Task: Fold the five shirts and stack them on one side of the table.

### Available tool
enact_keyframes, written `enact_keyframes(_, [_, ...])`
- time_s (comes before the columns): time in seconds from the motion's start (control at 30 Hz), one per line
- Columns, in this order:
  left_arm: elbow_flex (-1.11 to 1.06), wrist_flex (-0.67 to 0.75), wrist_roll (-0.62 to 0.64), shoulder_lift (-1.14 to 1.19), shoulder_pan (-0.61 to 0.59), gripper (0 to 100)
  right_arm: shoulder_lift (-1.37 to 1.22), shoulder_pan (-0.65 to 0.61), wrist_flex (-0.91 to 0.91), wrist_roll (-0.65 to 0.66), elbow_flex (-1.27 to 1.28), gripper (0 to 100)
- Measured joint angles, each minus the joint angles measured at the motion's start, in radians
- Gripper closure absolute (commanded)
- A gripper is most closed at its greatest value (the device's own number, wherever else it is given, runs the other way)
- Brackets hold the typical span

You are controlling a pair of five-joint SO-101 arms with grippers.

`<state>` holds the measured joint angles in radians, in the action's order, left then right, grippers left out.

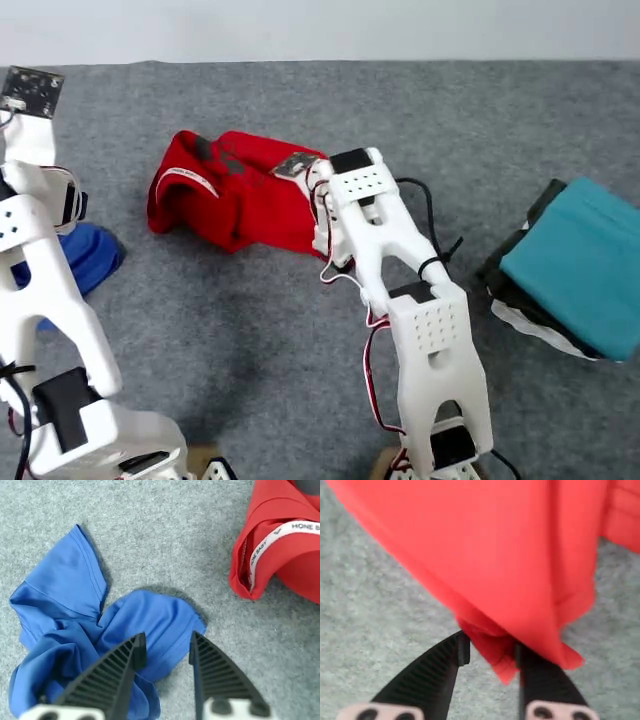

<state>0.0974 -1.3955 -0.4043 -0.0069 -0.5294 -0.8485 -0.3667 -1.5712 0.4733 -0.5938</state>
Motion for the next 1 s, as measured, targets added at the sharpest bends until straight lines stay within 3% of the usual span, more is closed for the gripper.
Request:
enact_keyframes(0.43, [0.0, 0.0, 0.0, 0.0, 0.0, 85, -0.018, 0.086, -0.183, 0.064, -0.117, 98.7])
enact_keyframes(0.8, [-0.002, 0.0, 0.0, -0.123, 0.11, 85, 0.42, 0.15, -0.183, 0.064, -0.135, 98.7])
enact_keyframes(1.0, [-0.061, 0.0, 0.0, -0.127, 0.221, 85, 0.62, 0.265, -0.183, 0.041, -0.135, 98.7])
